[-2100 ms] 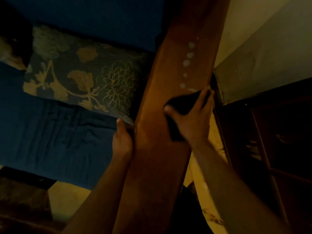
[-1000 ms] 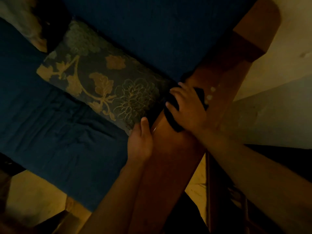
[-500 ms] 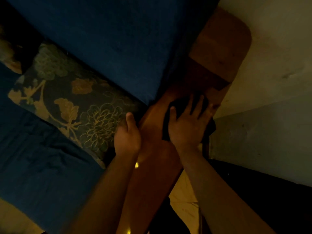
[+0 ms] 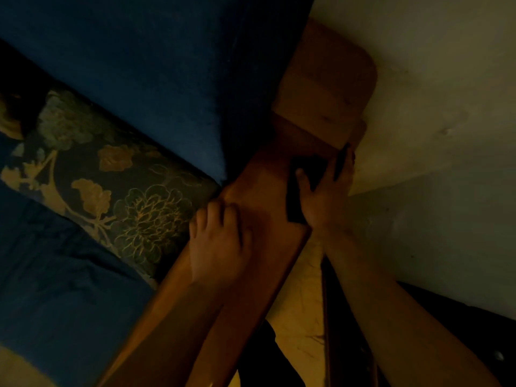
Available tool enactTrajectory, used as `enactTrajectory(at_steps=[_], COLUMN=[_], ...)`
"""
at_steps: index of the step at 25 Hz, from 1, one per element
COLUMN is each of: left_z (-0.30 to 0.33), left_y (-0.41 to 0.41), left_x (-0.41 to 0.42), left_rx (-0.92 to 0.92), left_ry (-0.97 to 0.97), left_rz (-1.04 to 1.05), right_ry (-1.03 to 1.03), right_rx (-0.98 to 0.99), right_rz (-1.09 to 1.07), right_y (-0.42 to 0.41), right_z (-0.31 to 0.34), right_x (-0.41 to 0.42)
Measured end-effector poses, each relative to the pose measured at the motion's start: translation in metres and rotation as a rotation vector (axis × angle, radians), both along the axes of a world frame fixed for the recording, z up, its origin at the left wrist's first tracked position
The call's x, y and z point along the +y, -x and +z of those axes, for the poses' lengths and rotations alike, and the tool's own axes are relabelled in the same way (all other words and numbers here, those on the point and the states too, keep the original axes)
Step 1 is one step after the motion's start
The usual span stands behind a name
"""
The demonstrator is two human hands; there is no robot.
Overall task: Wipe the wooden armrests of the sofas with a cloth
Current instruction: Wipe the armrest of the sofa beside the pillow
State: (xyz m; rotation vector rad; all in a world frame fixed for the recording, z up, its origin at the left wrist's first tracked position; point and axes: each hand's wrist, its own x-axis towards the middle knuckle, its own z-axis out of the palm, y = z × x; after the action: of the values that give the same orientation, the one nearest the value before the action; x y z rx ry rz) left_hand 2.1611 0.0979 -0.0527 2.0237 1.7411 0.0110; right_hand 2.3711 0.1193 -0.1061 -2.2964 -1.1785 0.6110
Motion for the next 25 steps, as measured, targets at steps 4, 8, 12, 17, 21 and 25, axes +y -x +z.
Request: enactTrajectory(at_steps=[4, 8, 12, 17, 21, 25], left_z=[-0.001, -0.007, -0.012, -0.008, -0.002, -0.004], left_y=[-0.017, -0.006, 0.01, 0.05, 0.09, 0.138], left_x=[0.014, 0.007, -0.003, -0.03, -0.07, -0.118], left_rx=[0.007, -0.036, -0.074, -0.157, -0.185, -0.156], left_ry=[-0.026, -0.023, -0.014, 0.006, 0.018, 0.013], left_rz=[-0.101, -0.13, -0.092, 0.177, 0.312, 0.286], right_ry=[-0.214, -0.216, -0.019, -0.035, 0.005, 0.11], right_rx=[0.246, 0.526, 0.791, 0.53, -0.279, -0.55], right_rz=[-0.096, -0.424, -0.486, -0.547, 0.33, 0.762], right_y=[-0.02, -0.063, -0.1, -0.024, 0.104, 0.079], right_z=[-0.009, -0.01, 0.001, 0.009, 0.009, 0.013], right_x=[0.016, 0.048, 0.103, 0.033, -0.096, -0.028])
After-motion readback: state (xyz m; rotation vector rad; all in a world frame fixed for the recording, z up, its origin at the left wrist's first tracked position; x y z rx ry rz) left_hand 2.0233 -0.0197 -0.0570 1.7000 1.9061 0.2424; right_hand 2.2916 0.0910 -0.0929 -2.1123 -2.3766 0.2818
